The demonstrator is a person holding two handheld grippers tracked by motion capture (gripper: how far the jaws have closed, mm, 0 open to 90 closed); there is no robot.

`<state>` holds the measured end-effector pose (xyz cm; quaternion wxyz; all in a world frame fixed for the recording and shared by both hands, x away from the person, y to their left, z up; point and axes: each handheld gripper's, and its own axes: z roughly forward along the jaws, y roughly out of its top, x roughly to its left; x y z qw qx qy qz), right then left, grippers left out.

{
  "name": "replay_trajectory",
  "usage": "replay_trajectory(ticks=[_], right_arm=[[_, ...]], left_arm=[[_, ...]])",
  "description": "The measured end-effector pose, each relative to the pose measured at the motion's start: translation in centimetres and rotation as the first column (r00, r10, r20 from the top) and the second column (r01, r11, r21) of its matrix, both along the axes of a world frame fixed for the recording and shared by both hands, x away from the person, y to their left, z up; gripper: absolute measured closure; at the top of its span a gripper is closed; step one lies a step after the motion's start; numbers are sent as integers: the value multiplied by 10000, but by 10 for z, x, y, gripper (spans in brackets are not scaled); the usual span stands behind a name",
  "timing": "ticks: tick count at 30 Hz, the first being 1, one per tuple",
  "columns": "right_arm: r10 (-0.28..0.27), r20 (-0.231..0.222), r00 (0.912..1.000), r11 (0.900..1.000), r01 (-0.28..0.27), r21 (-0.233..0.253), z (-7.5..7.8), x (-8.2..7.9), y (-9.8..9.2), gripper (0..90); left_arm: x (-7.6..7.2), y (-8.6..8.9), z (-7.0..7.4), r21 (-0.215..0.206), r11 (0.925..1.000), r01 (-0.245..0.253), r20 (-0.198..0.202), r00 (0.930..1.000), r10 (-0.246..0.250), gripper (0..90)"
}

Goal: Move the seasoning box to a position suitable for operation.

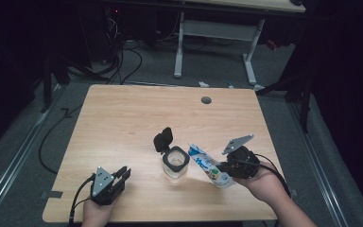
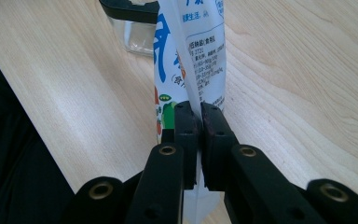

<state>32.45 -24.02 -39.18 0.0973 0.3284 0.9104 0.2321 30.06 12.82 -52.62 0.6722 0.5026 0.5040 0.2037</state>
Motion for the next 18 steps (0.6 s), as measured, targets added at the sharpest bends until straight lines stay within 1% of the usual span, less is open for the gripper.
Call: replay_trajectory(ticks=[3,6,11,18], right_arm=[[55,-55,10000,10000,-56,-74,2,1,0,868],[64,-212,9998,9999,-66,-94,3,1,1,868],[73,-443,9990,9996,-84,-257,2,2,2,868],[144,-539,9984,9989,-168,-442,2,4,4,874]], left_arm=[[0,0,0,-2,10000,1,1,10000,-1,771],[0,0,0,-24,10000,-7,-8,10000,7,772],[0,1,0,26,10000,-7,-26,10000,8,772],[0,1,0,18,10000,-17,-33,10000,17,772]])
